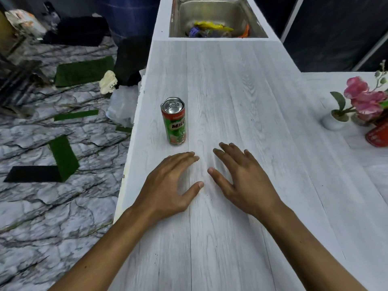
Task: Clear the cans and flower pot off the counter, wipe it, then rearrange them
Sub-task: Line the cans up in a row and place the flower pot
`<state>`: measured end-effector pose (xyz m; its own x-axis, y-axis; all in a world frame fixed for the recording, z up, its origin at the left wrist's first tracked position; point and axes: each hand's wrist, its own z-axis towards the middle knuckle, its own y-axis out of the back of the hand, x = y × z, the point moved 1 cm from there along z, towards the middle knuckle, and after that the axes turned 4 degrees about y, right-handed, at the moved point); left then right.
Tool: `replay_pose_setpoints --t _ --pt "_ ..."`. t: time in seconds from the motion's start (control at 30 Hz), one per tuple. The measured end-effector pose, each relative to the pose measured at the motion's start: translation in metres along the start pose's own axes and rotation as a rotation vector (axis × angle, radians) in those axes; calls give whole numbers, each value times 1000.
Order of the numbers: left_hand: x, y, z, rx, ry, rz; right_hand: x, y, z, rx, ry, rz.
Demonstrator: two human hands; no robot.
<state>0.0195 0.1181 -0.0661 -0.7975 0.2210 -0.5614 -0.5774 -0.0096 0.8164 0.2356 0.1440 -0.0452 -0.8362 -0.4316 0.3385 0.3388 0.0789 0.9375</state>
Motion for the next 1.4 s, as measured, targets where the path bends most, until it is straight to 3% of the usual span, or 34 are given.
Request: replay_pose_setpoints --t 1.07,1.23,1.4 --pt "-270 -178 77 153 -299 -22 -234 117 -221 -194 -433 3" --pt "-308 -206 96 161 -255 -39 -274 133 -230 -239 -495 50" --pt "-346 -223 121 54 -119 -155 -311 154 -224 -294 -539 145"
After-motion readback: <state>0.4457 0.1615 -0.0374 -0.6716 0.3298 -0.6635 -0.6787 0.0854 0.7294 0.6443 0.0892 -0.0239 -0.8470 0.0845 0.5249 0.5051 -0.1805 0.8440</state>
